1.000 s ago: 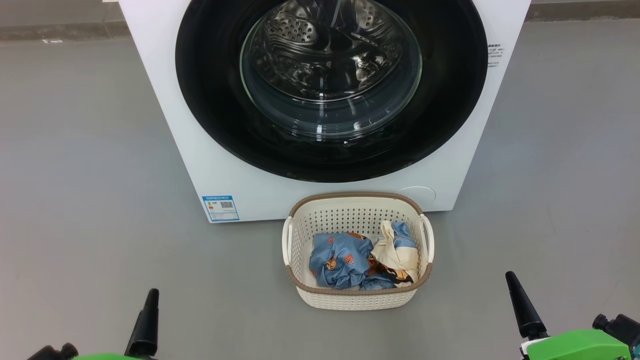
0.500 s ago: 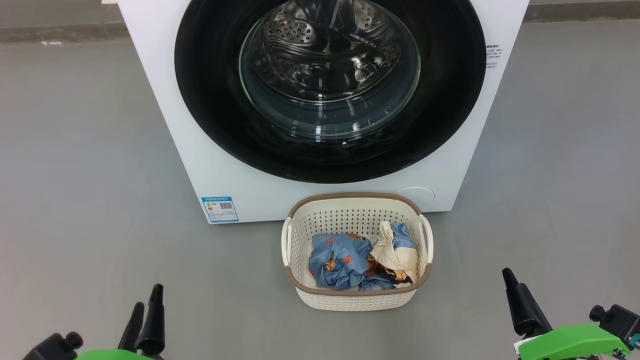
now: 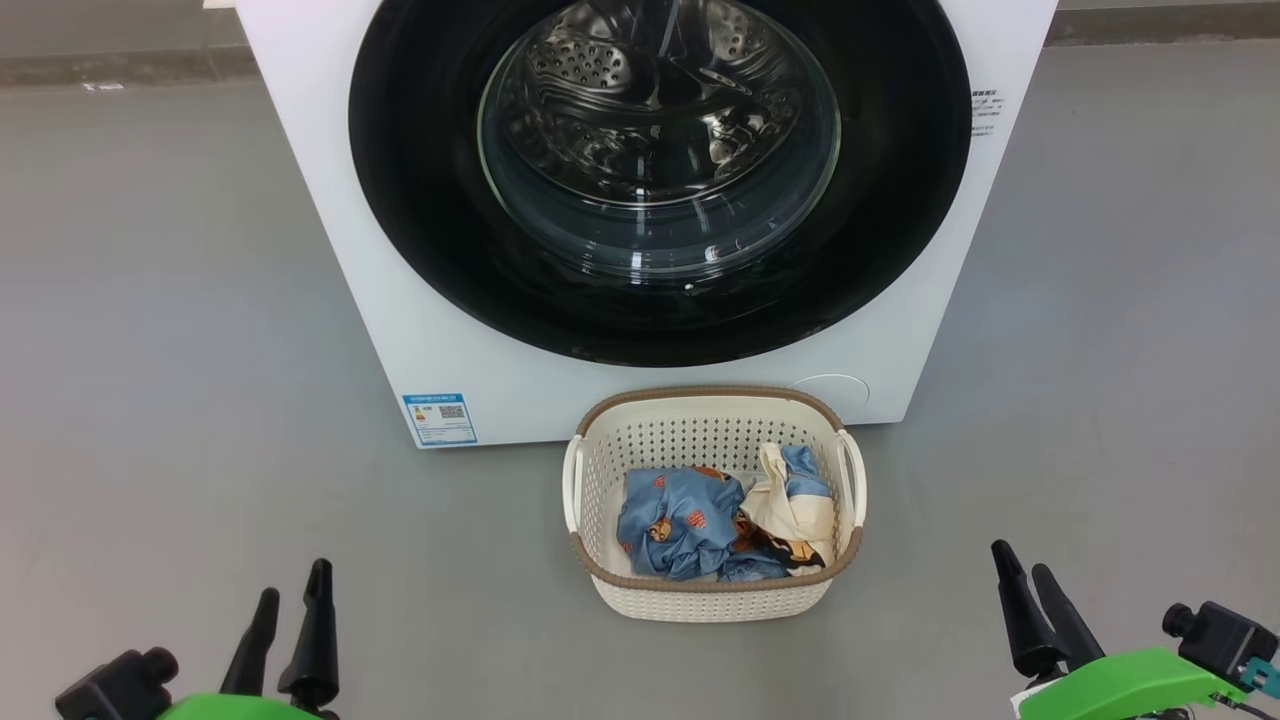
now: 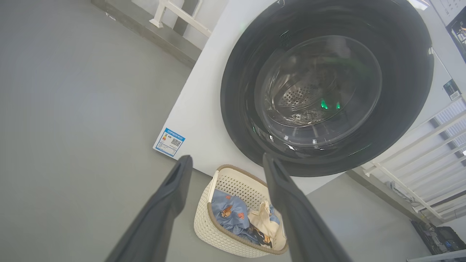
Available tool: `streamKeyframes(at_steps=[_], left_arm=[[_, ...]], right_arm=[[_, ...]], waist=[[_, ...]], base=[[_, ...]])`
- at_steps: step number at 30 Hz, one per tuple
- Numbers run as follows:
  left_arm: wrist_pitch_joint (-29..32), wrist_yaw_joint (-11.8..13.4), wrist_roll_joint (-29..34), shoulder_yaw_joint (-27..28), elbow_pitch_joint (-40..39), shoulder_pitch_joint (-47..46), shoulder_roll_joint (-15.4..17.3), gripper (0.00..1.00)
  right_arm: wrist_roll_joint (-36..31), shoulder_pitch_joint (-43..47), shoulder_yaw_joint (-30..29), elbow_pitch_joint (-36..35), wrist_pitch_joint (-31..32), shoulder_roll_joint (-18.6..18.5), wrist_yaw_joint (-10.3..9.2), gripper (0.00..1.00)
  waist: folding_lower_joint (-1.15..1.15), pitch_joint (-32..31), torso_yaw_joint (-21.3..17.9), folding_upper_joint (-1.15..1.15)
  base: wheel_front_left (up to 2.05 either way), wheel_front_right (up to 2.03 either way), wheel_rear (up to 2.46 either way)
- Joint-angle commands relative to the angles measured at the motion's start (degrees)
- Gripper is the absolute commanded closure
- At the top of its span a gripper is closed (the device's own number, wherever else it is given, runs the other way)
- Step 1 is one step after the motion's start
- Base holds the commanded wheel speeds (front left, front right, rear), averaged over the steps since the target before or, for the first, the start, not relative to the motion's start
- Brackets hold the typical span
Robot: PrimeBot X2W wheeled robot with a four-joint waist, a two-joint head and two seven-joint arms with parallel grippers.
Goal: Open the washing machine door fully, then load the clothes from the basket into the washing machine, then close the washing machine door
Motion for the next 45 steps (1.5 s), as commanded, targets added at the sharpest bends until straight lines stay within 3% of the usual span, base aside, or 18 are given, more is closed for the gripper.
streamKeyframes(at_steps=[1, 33, 45], left_arm=[[-0.94, -0.1, 2.76, 0.88, -2.04, -1.53, 1.25, 0.0], [-6.16, -0.15, 22.48, 0.22, -3.58, -1.07, 2.68, 0.0], [-8.69, -0.17, 31.44, 0.46, -3.4, -1.27, 3.45, 0.0]], right_arm=[[-2.23, -2.55, 1.26, -1.12, -0.97, -1.04, 0.05, 0.0], [-21.14, -2.89, 2.02, -1.5, -6.17, -2.27, 0.08, 0.0], [-31.14, -2.8, 1.11, -1.5, -8.73, -2.65, 0.09, 0.0]], waist=[[0.0, 0.03, -0.03, 0.0], [0.0, 0.47, -0.9, 0.0], [0.0, 1.06, -1.37, 0.0]], base=[[0.0, 0.0, 0.0], [0.0, 0.0, 0.0], [0.0, 0.0, 0.0]])
